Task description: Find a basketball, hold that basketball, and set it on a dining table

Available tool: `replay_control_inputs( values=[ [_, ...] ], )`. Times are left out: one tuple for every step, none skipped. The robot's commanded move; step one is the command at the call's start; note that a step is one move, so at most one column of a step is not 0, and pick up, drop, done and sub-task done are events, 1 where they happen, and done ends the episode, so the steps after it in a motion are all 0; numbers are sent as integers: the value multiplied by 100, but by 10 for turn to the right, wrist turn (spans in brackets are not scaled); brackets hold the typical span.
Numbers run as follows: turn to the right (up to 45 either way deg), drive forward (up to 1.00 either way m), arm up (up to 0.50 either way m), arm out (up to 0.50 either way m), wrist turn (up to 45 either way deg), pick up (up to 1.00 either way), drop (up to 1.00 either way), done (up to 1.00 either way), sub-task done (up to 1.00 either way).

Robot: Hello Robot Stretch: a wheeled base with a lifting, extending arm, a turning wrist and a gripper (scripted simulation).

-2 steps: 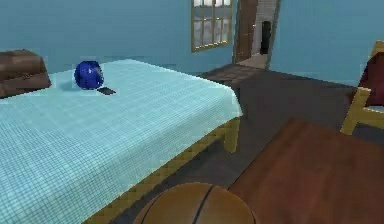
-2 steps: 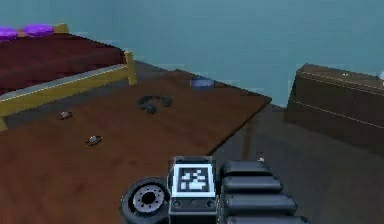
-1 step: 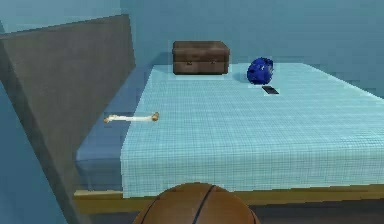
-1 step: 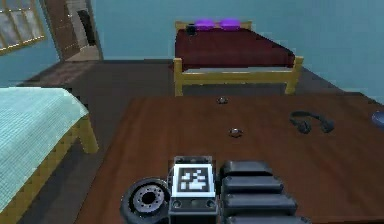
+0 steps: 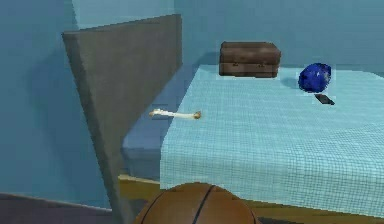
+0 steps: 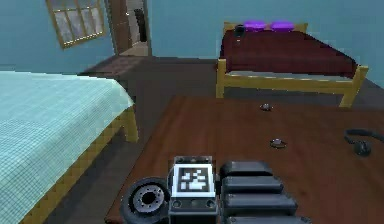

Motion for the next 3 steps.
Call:
replay_control_inputs(
  values=[
    [450,0,0,0,0,0,0,0,0],
    [450,0,0,0,0,0,0,0,0],
    [420,0,0,0,0,0,0,0,0]
  ],
)
